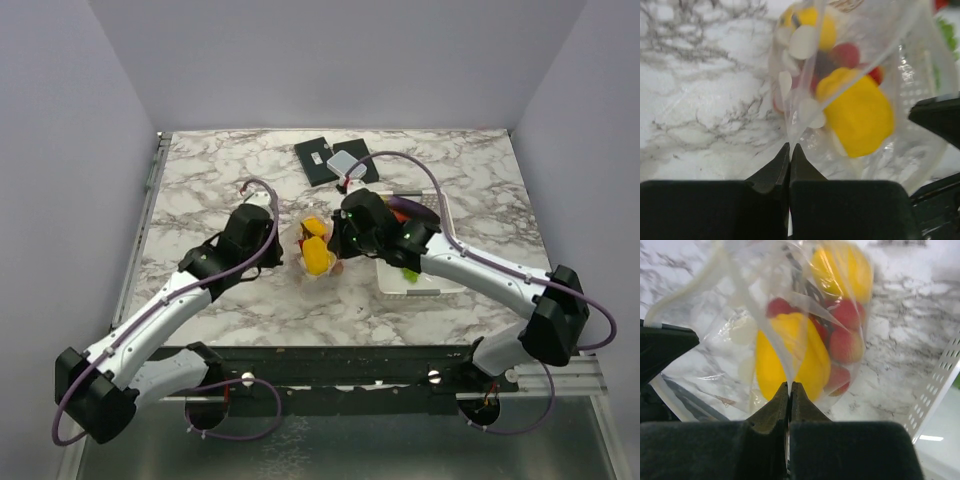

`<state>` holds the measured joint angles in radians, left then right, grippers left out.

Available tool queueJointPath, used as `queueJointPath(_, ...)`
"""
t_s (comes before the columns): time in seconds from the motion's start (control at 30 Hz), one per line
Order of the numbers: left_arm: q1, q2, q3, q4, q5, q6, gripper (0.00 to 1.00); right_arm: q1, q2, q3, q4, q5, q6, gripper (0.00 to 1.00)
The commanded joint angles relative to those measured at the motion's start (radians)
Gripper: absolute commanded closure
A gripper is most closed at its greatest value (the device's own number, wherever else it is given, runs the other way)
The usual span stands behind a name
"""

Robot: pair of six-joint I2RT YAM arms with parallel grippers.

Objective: Place the food in the zip-top bag and seal the zipper
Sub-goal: Adjust the zipper food storage bag at the center of the board.

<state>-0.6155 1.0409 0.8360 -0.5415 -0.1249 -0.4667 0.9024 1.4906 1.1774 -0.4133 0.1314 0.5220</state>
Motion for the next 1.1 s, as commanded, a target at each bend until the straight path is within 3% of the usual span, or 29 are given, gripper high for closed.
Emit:
queueJointPath(0.0, -0.002, -0.104, 0.165, 0.046, 0.037, 0.025, 1.00, 0.006, -0.095, 0.147, -0.045, 0.029, -0.044, 0.99)
queueJointPath(0.17, -0.001, -0.161, 0.258, 0.024, 0.035, 0.042, 1.00, 0.007, -0.189, 0.198, -0.067, 0.048, -0.059, 0.99)
queueJointPath(0.53, -0.001, -0.118, 0.074, 0.035, -0.034, 0.028, 1.00, 0.007, -0.098, 0.026, 0.017, -0.014, -0.007, 0.99)
queueJointPath(0.8, -0.001, -0.125, 0.106, 0.038, -0.023, 0.058, 1.00, 0.007, -0.100, 0.048, 0.003, -0.010, -0.016, 0.99)
queueJointPath(0.97, -0.001, -0.109, 0.151, 0.040, -0.030, 0.106, 1.00, 0.007, -0.113, 0.077, -0.017, 0.011, -0.026, 0.88)
queueJointPath(1.07, -0.001, -0.081, 0.185, 0.040, -0.038, 0.137, 1.00, 0.007, -0.130, 0.090, -0.031, 0.038, -0.035, 0.64)
